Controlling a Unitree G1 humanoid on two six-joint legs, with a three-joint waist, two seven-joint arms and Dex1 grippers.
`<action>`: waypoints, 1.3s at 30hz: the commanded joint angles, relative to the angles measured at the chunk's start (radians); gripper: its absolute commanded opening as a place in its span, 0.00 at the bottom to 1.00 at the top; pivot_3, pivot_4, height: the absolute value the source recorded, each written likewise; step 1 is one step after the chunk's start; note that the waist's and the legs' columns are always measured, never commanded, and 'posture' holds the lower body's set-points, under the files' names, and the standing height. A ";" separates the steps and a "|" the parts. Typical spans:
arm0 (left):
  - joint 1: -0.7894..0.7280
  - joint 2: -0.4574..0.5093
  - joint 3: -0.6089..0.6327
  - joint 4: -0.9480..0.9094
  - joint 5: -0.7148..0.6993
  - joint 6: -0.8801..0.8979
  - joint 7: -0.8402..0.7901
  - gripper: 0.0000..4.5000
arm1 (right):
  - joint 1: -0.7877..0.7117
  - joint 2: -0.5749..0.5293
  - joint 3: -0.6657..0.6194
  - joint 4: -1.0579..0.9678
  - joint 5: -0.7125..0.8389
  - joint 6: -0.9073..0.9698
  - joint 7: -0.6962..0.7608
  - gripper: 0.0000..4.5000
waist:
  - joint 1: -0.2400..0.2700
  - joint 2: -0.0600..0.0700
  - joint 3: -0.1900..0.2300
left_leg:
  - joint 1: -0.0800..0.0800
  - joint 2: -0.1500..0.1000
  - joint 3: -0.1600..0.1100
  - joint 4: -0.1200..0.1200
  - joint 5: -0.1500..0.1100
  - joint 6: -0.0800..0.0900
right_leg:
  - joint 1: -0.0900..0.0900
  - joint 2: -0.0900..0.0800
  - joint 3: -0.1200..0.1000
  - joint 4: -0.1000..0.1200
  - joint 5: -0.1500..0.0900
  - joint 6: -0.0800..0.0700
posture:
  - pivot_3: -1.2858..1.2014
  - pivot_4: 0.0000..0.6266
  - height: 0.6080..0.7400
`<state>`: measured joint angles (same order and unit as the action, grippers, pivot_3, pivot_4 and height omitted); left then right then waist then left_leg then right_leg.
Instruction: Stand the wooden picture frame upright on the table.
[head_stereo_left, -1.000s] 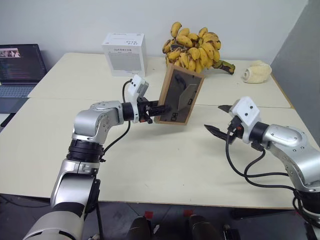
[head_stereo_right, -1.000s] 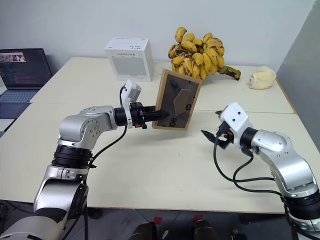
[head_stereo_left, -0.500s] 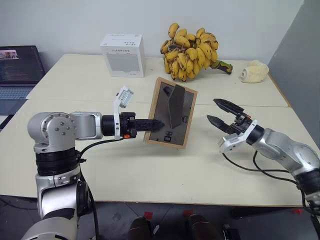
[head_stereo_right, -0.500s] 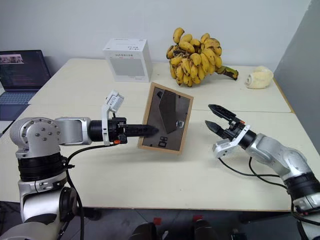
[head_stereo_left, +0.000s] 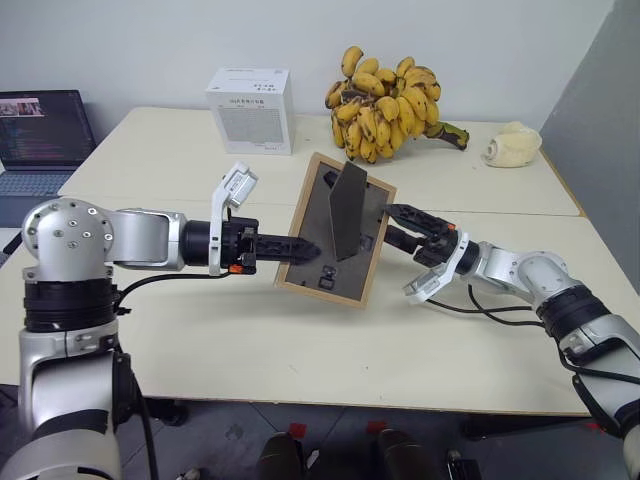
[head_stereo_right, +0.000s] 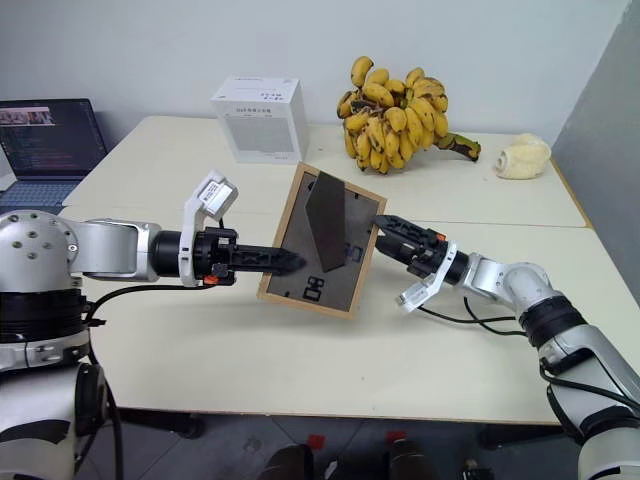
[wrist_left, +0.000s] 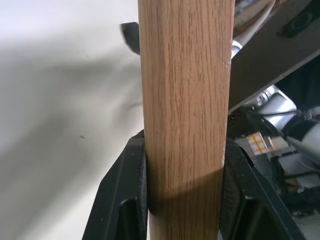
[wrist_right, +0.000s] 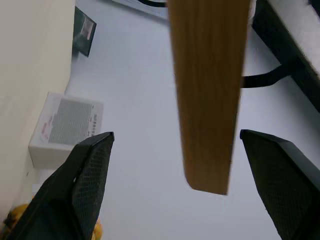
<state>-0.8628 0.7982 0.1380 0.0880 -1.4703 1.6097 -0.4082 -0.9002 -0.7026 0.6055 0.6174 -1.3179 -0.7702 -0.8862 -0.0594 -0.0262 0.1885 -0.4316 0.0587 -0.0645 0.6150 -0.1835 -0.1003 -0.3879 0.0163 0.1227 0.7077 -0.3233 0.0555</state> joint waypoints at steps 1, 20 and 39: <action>-0.028 0.028 -0.002 -0.004 -0.102 0.005 0.030 0.29 | -0.065 -0.008 0.020 0.026 -0.010 -0.003 -0.054 0.95 | 0.000 0.000 0.000 | 0.000 0.000 0.000 0.000 0.000 0.000 | 0.000 0.000 0.000 0.000 0.000 0.000 | 0.52 0.24 1.00; -0.028 0.041 -0.023 0.005 -0.177 -0.017 0.107 0.29 | -0.106 -0.002 0.060 0.032 0.011 -0.001 -0.074 0.44 | 0.000 0.000 0.000 | 0.000 -0.001 -0.002 0.007 0.000 0.001 | 0.001 0.000 0.000 0.006 0.000 0.000 | 0.52 0.24 1.00; -0.043 0.026 -0.013 -0.008 -0.136 -0.052 0.101 0.56 | -0.116 0.004 0.064 0.039 0.013 0.022 -0.077 0.30 | 0.000 0.000 0.000 | 0.000 -0.001 -0.002 0.008 0.000 0.001 | 0.001 0.000 0.000 0.006 0.000 0.000 | 0.52 0.24 1.00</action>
<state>-0.8700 0.8223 0.0870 0.1223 -1.5977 1.5844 -0.2894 -0.9904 -0.6969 0.6653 0.6714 -1.3110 -0.7523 -0.9716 -0.0595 -0.0262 0.1885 -0.4317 0.0573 -0.0665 0.6234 -0.1836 -0.0997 -0.3869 0.0164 0.1222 0.7139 -0.3234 0.0555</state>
